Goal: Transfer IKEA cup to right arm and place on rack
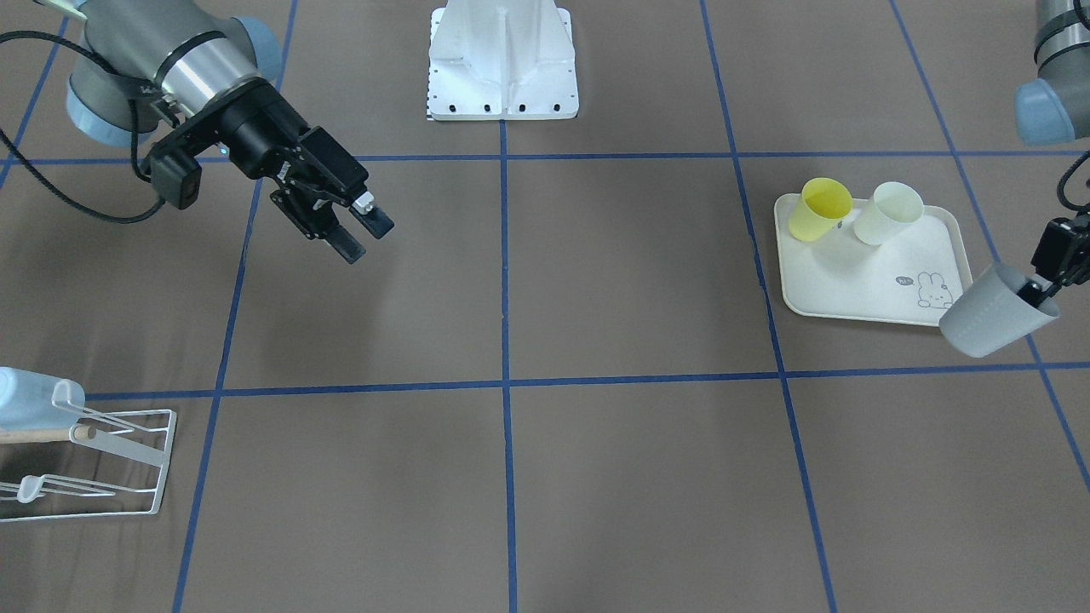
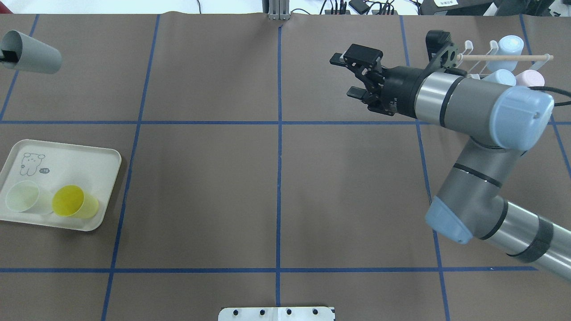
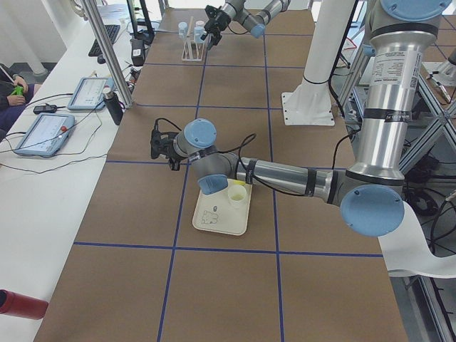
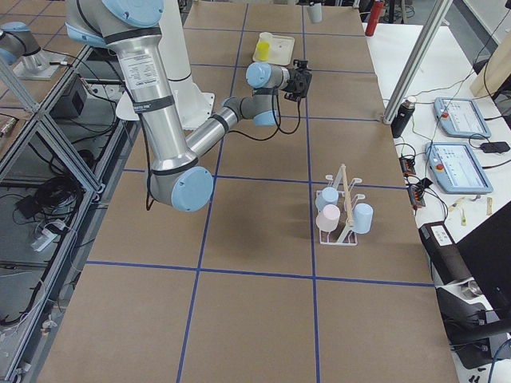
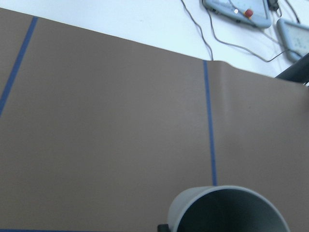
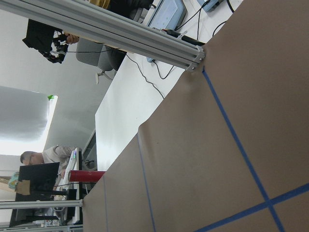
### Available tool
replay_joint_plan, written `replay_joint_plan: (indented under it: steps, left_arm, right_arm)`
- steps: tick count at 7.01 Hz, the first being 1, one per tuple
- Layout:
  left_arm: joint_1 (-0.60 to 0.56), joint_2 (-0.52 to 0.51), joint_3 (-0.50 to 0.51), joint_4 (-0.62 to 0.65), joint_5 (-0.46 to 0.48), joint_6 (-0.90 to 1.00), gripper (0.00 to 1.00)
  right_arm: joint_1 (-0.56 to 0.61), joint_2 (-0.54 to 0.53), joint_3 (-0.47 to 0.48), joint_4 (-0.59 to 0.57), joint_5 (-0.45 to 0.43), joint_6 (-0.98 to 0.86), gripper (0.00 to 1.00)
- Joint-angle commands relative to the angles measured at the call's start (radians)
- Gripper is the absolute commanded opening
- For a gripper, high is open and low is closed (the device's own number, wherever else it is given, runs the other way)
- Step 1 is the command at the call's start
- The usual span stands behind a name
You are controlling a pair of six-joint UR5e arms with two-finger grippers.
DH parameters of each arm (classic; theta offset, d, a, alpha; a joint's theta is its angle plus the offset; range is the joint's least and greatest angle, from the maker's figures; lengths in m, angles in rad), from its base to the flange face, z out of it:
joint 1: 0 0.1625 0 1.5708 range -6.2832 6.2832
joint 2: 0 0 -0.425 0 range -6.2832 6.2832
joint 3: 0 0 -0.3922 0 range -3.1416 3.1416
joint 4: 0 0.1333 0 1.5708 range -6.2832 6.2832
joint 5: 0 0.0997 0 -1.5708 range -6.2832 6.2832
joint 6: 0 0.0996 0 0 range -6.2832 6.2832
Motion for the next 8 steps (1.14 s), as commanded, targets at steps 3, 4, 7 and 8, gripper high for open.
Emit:
replay_joint_plan:
  steps: [3,4,7,8]
  left_arm:
    - [0.137,-0.097,0.005,-0.259,0.138,-0.559,0.00]
    - [0.212,-0.100,0.010,-0.332,0.256,-0.661,0.00]
    - [0.401,-0.146,0.010,-0.498,0.493,-0.974,0.00]
    - [0.435,-0.193,0.001,-0.508,0.565,-1.098,0.00]
  right_arm:
    - [-0.140,0.127,-0.038,0.004,-0.220,0.102,1.00]
    - [-0.140,0.128,-0.039,0.004,-0.222,0.103,1.00]
    - [-0.142,0.156,-0.038,0.004,-0.259,0.145,1.00]
    - [-0.142,0.170,-0.038,0.006,-0.271,0.145,1.00]
